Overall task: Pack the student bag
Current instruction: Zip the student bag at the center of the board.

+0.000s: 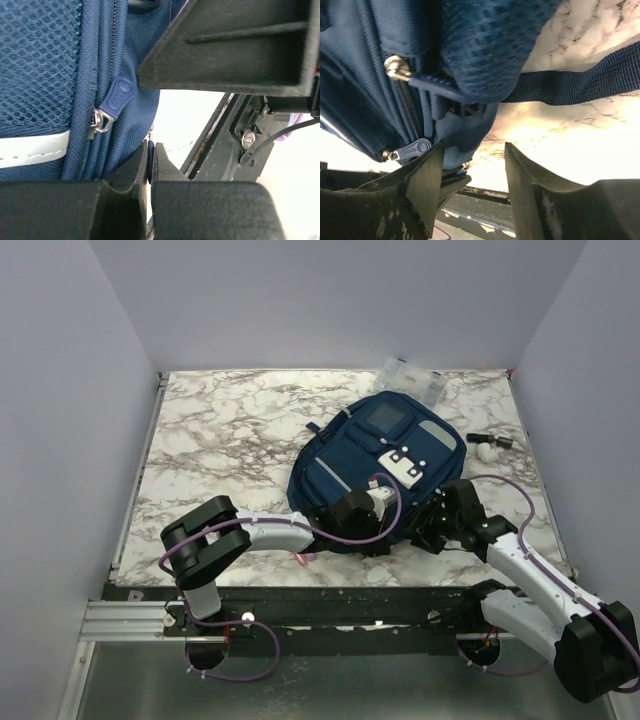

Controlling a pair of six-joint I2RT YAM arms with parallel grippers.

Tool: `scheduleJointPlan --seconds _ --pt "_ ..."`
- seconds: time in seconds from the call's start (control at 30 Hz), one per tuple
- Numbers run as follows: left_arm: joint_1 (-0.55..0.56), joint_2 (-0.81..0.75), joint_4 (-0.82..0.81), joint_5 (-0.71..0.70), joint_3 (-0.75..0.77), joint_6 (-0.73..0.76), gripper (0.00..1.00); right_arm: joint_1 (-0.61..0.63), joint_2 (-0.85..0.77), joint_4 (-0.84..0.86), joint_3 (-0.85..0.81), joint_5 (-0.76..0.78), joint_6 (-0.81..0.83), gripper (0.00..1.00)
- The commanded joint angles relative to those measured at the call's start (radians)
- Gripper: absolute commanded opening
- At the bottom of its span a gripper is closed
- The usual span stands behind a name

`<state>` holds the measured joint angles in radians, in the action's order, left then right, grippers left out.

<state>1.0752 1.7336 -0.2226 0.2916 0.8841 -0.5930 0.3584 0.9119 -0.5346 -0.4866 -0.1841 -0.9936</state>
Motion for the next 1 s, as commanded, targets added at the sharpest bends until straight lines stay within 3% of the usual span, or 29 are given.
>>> scheduleJointPlan --seconds 0.0,0.1,0.17,0.23,0.37,0.57,0.67,0.7,0.73,0.8,0.83,0.97 --pt "0.077 -0.022 0.004 -0.082 0.007 0.049 0.0 0.002 0.015 0.126 0.066 0.061 -0.17 0.52" --pt "0.124 -0.022 0.02 -0.21 -0.003 0.081 0.0 0.002 0.006 0.232 0.102 0.125 -0.269 0.3" --pt "0.135 -0.03 0.079 -0.334 -0.018 0.057 0.0 -0.01 0.016 0.246 0.082 0.215 -0.28 0.02" --pt "0.134 -0.047 0.156 -0.488 -0.049 0.031 0.0 -0.112 0.085 0.254 0.019 0.195 -0.145 0.0" --pt "0.128 -0.134 0.191 -0.654 -0.176 0.016 0.0 -0.299 0.252 0.29 -0.086 0.009 0.084 0.0" --pt "0.101 -0.19 0.165 -0.6 -0.181 0.086 0.0 -0.318 0.376 0.272 -0.215 -0.067 0.286 0.0" --pt "0.083 -0.19 0.155 -0.496 -0.137 0.106 0.0 -0.316 0.438 0.14 -0.314 0.003 0.436 0.0" --pt "0.076 -0.191 0.152 -0.452 -0.116 0.11 0.0 -0.311 0.457 0.067 -0.344 0.024 0.468 0.01" --pt "0.072 -0.196 0.153 -0.414 -0.098 0.112 0.0 -0.289 0.446 0.025 -0.357 0.054 0.483 0.08" --pt "0.068 -0.193 0.151 -0.335 -0.05 0.12 0.0 -0.218 0.357 -0.028 -0.323 0.117 0.459 0.36" --pt "0.067 -0.189 0.151 -0.299 -0.023 0.118 0.0 -0.195 0.296 -0.041 -0.289 0.113 0.435 0.44" --pt "0.062 -0.157 0.149 -0.21 0.053 0.114 0.0 -0.143 0.114 -0.093 -0.232 0.069 0.293 0.57"
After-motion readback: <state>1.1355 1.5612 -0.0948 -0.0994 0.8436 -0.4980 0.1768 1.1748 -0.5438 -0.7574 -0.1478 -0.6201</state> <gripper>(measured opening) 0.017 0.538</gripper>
